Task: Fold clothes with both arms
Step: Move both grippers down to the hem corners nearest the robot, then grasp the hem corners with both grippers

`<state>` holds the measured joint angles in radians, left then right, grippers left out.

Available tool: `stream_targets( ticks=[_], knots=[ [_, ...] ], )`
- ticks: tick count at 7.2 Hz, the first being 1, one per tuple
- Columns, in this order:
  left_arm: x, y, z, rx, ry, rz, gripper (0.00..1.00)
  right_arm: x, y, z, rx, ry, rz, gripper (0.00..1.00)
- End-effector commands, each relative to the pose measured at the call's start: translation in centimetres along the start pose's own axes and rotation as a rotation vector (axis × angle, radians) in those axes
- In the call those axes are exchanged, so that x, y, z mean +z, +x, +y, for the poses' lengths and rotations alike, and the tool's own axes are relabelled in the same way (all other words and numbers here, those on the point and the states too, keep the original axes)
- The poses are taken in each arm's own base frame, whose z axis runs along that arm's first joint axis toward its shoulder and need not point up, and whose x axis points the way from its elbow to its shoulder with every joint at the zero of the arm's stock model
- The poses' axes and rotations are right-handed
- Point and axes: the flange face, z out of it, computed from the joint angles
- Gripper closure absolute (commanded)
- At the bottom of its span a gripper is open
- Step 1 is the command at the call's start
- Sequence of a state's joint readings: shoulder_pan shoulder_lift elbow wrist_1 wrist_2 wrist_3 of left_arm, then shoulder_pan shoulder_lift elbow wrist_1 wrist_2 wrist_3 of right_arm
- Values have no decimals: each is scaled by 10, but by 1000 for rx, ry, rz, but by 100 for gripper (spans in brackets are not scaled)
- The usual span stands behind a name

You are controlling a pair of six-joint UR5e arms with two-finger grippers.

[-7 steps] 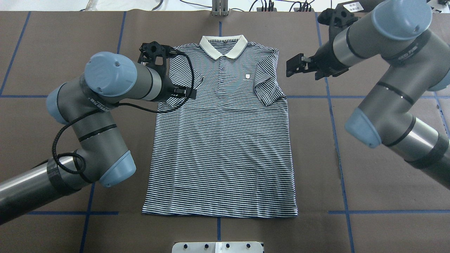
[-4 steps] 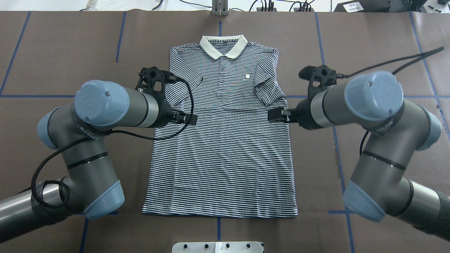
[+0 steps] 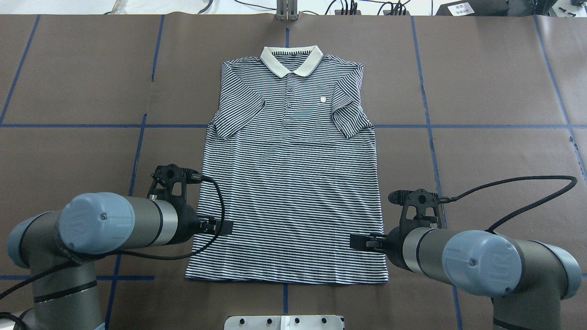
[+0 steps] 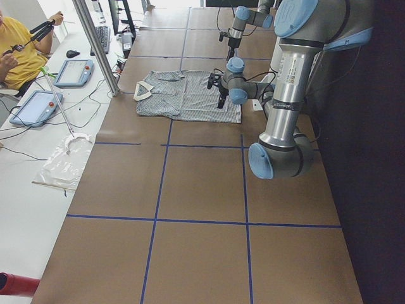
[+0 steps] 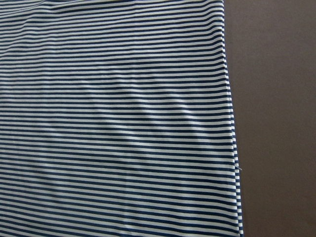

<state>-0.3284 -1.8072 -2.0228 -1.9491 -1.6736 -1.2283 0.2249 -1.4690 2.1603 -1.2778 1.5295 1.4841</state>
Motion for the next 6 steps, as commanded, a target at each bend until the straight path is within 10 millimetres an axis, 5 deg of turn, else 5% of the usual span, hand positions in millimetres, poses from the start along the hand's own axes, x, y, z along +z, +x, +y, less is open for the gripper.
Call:
stream_targets(
  ticks=[1, 3, 6],
  knots=[
    [16, -16, 55, -66, -33, -60, 13, -2, 3, 4, -5, 10, 3, 0],
    [27, -21, 81, -118, -35, -90, 33, -2, 4, 4, -5, 12, 5, 0],
    [33, -23, 100, -120, -58, -104, 37, -1, 6, 4, -4, 16, 10, 0]
  ],
)
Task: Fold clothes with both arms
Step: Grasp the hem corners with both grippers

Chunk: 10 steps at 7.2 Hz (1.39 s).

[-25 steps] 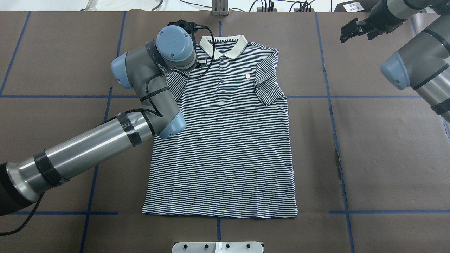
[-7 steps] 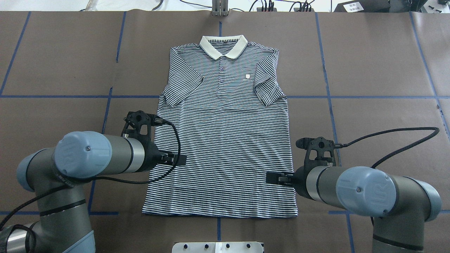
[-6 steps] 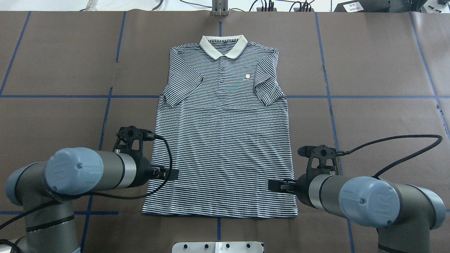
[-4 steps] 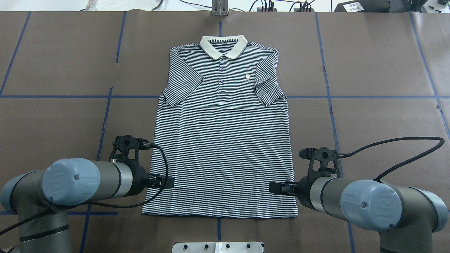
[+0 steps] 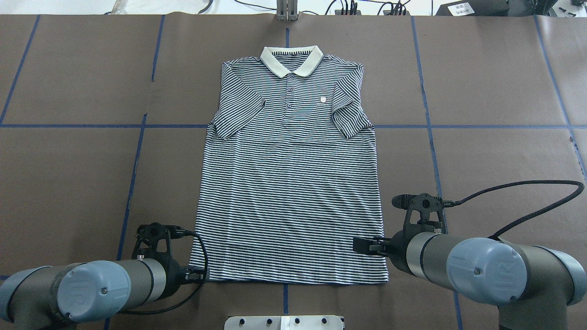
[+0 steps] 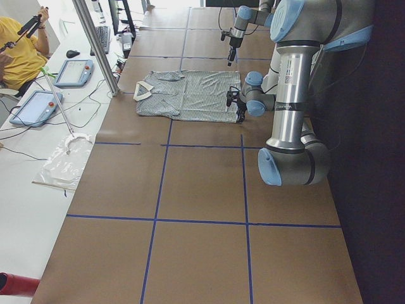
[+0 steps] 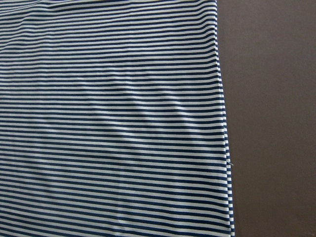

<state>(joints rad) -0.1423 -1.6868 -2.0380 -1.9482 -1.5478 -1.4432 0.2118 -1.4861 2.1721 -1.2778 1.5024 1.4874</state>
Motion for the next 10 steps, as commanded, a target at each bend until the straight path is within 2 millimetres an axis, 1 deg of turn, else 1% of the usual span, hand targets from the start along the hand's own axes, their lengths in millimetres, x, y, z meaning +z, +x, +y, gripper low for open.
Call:
stream_targets(
  ticks=[1, 2, 3, 6, 7, 8, 9, 10],
  knots=[
    [3, -1, 6, -7, 4, -7, 39, 0, 2, 0, 0, 0, 3, 0],
    [4, 0, 8, -7, 2, -8, 44, 2, 3, 0, 0, 0, 8, 0],
    [5, 0, 9, -6, 0, -9, 47, 1, 5, 0, 0, 0, 9, 0],
    [9, -3, 10, -20, -3, -20, 49, 2, 6, 0, 0, 1, 13, 0],
    [9, -3, 10, -20, -4, -20, 51, 2, 6, 1, 0, 0, 12, 0],
    [9, -2, 10, -21, -3, -20, 57, 2, 6, 1, -2, 0, 12, 0],
    [10, -3, 10, -39, -4, -21, 74, 2, 6, 1, -2, 0, 12, 0],
    [10, -4, 10, -48, -3, -24, 100, 2, 6, 1, -2, 0, 12, 0]
  ],
)
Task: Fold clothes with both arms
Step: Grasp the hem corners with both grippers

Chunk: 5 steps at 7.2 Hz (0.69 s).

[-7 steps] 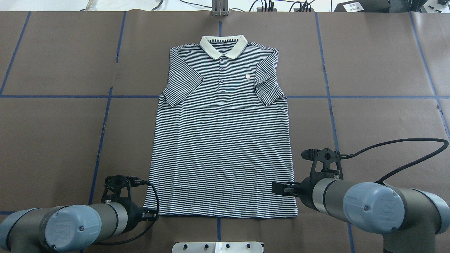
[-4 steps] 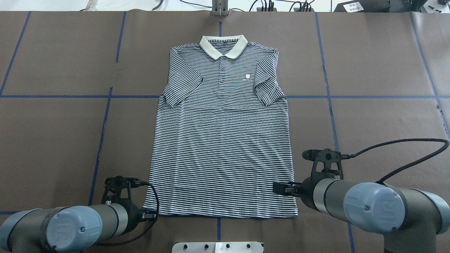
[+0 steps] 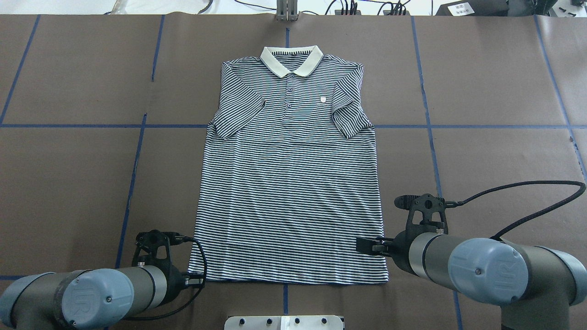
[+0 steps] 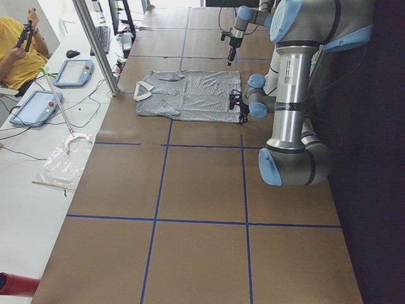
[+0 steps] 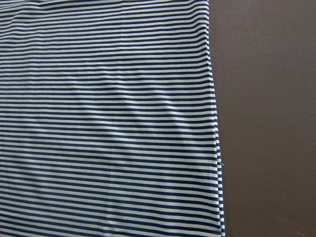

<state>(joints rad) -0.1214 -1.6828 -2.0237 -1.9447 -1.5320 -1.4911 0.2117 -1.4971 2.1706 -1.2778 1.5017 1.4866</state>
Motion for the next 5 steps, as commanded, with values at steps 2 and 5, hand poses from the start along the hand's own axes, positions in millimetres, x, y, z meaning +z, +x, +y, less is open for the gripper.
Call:
stream_targets(
  ticks=[2, 5],
  knots=[
    [2, -2, -1, -10, 2, -8, 100, 1, 0, 0, 0, 0, 2, 0],
    [-2, 6, -1, -12, 1, 11, 100, 22, 0, 43, 172, 23, 96, 30]
  ],
)
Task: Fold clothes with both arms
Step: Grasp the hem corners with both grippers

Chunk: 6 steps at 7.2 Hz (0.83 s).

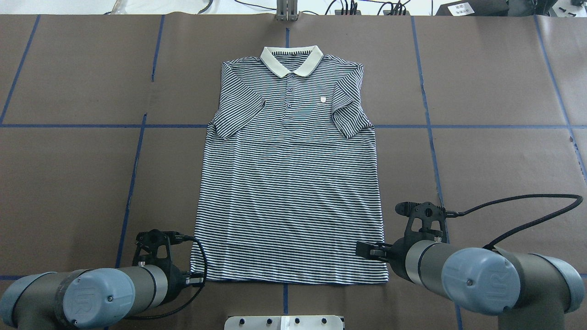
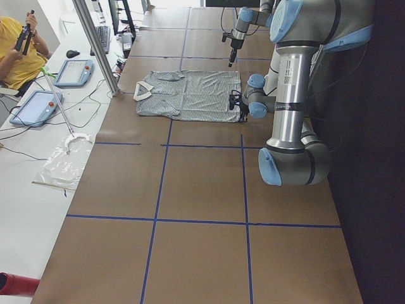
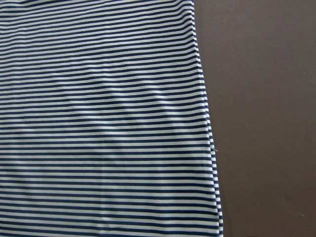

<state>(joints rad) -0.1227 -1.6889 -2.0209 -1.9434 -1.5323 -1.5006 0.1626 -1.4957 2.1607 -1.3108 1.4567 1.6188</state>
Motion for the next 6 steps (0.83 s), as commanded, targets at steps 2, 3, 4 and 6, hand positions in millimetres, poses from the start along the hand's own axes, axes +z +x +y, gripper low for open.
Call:
stream_targets(
  ticks=[2, 3, 4, 6],
  knots=[
    [-3, 6, 1, -1, -3, 14, 100, 22, 4, 67, 190, 85, 75, 43],
    [-4, 9, 1, -3, -3, 20, 100, 24, 7, 68, 182, 87, 89, 40],
    [-5, 12, 1, -3, -1, 26, 100, 28, 10, 70, 172, 91, 115, 35],
    [-5, 12, 1, -4, -2, 26, 100, 40, 12, 74, 162, 100, 133, 38]
  ],
)
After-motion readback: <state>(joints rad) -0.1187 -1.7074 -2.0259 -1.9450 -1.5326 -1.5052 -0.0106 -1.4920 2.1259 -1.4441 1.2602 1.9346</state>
